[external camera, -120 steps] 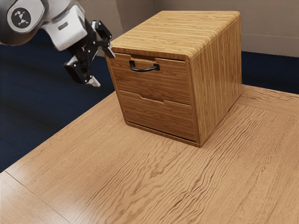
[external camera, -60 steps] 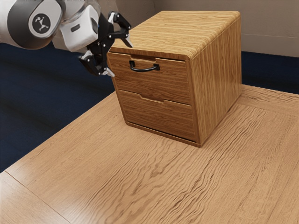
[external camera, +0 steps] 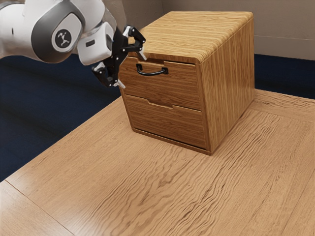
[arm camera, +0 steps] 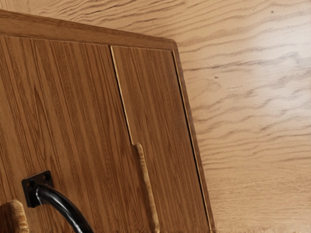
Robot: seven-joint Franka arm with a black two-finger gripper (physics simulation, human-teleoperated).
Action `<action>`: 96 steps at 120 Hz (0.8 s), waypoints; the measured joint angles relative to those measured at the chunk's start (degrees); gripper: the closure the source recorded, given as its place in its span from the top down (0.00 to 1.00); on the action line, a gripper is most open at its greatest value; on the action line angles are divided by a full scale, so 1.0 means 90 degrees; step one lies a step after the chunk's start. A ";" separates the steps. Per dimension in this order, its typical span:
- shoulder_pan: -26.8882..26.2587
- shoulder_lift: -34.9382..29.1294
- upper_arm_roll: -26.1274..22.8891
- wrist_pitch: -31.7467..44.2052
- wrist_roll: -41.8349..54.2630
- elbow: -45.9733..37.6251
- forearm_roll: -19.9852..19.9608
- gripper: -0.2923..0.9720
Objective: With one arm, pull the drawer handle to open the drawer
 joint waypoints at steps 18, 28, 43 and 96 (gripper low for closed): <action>0.0223 0.0180 0.0004 0.0129 0.0103 -0.0008 0.0000 0.77; 0.0315 0.0240 -0.0005 0.0180 0.0150 -0.0009 0.0003 0.77; 0.0264 0.0289 -0.0013 0.0239 0.0209 -0.0002 0.0006 0.77; -0.0034 0.0555 0.0005 0.0414 0.0361 0.0110 -0.0002 0.77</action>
